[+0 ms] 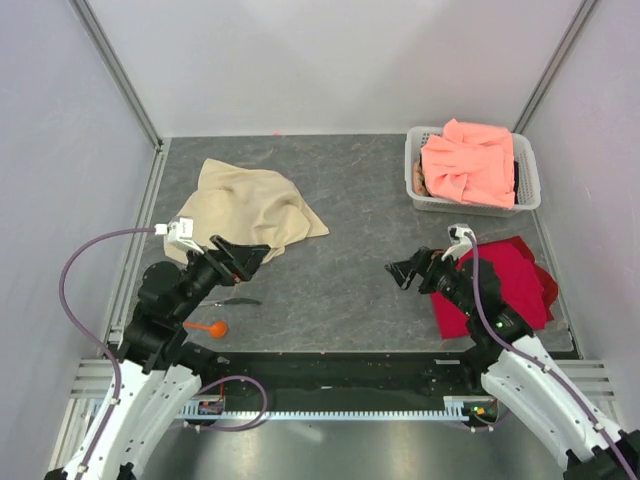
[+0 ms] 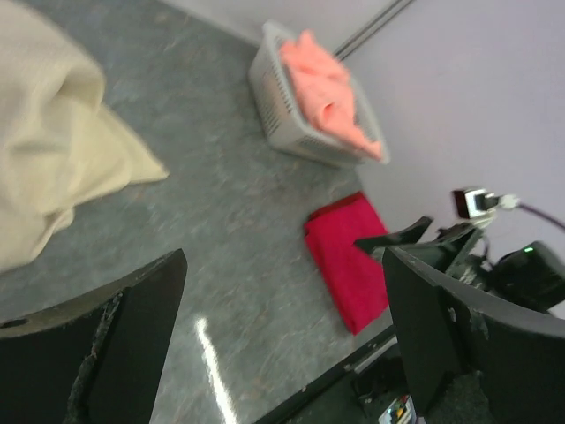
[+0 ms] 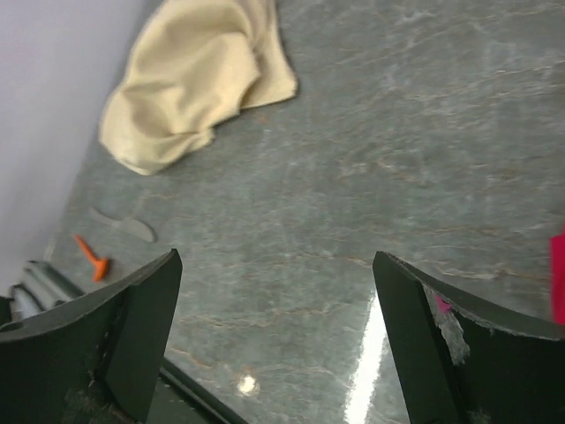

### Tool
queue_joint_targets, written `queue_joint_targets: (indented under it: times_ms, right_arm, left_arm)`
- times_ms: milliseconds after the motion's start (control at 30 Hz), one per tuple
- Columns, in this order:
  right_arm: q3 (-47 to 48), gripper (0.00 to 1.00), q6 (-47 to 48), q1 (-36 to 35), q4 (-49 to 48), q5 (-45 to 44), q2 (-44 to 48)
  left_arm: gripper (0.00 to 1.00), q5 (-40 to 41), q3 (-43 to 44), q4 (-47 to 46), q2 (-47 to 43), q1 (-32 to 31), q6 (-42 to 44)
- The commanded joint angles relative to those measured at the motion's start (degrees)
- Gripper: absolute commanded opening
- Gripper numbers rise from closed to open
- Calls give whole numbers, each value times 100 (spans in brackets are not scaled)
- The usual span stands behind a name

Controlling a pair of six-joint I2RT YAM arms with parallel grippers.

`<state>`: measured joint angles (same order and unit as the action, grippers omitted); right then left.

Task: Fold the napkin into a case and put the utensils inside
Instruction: Pick up the crumpled napkin from the corner of the board.

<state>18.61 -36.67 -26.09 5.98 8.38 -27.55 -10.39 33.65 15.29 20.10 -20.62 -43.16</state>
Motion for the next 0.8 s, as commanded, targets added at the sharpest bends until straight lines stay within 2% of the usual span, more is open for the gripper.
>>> queue_joint_targets:
  times_ms: [0, 33, 133, 267, 400, 433, 533, 567, 767]
  right_arm:
    - [817, 98, 792, -11, 334, -601, -1160]
    - [950, 98, 914, -19, 316, -549, -1426]
    - [1442, 98, 1187, -28, 10, -215, -2647]
    - [2320, 98, 1355, -185, -369, -91, -4387]
    - [3671, 98, 1618, -511, -343, -284, -6073]
    - [3902, 98, 1636, -546, -308, -267, -6339]
    - [4772, 98, 1776, -739, -72, -416, -7227]
    - [5210, 93, 1829, -818, 25, -460, -7438]
    - [6432, 81, 2084, -1091, 333, -715, -8669]
  left_arm:
    - [99, 678, 640, 1255, 1046, 32, 394]
    - [99, 714, 791, 1597, 1762, 23, 526]
    - [99, 1161, 1284, 2083, 3038, 32, 808]
    - [94, 1215, 1416, 1804, 4043, 49, 967]
    - [94, 1803, 1399, 1522, 4494, 49, 538]
    - [94, 2117, 1407, 1504, 4538, 41, 458]
    - [92, 2331, 1460, 1320, 4678, 49, 404]
    - [92, 2331, 1443, 1223, 4722, 58, 405]
    - [88, 2138, 1539, 941, 5179, 269, 413]
